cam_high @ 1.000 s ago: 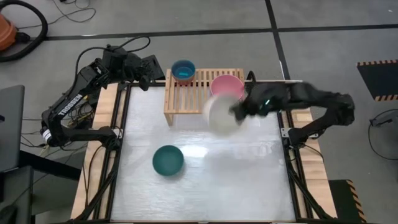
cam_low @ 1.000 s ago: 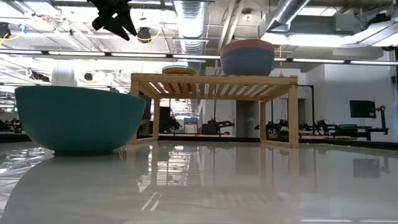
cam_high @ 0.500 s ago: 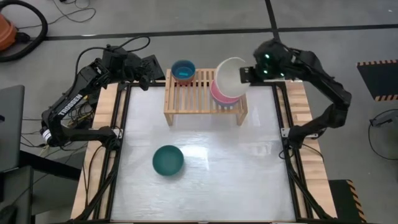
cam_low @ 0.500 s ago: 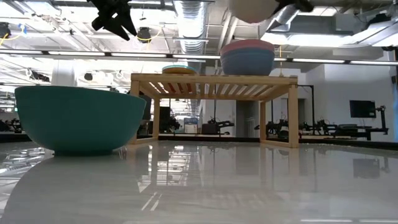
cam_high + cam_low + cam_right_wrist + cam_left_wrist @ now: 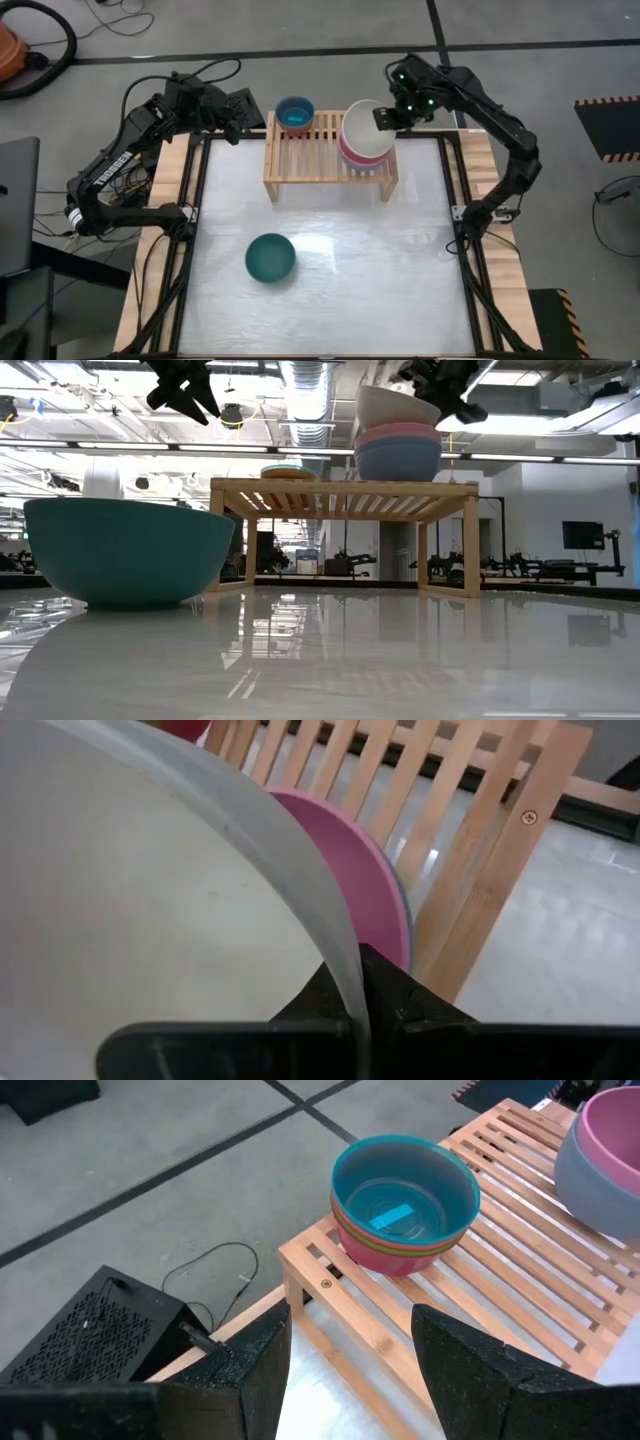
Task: Place and stack bowls onto a shelf
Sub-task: Stack the white bowl on top of the pink bowl on the shelf
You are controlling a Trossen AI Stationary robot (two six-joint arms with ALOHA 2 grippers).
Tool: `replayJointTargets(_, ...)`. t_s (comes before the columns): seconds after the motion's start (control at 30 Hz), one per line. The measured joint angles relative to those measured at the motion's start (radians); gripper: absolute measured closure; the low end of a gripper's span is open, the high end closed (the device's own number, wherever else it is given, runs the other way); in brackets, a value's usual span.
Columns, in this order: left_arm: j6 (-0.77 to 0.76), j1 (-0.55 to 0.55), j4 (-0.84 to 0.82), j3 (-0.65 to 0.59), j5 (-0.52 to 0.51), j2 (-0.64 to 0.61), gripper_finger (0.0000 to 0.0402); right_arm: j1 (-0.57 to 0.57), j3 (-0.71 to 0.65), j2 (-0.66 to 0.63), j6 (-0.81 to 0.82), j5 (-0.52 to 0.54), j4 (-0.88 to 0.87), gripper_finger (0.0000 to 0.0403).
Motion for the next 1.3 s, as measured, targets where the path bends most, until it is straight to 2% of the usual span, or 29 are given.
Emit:
replayJointTargets(0.4, -0.002, 0.000, 0.000, 0.000, 0.000, 0.000, 0.0209, -0.012, 0.000, -0.001, -0.010, -0.008, -0.110, 0.0379)
replayJointTargets(0.9, -0.004, 0.000, 0.000, 0.000, 0.000, 0.000, 0.0209, -0.011, 0.000, 0.003, -0.026, -0.008, -0.080, 0.0359)
replayJointTargets(1.1, 0.005, 0.000, 0.000, 0.000, 0.000, 0.000, 0.0209, -0.002, 0.000, 0.003, -0.063, -0.007, -0.067, 0.0323)
replayJointTargets(1.3, 0.007, 0.000, 0.000, 0.000, 0.000, 0.000, 0.0209, -0.005, 0.000, 0.003, -0.069, -0.004, -0.057, 0.0254)
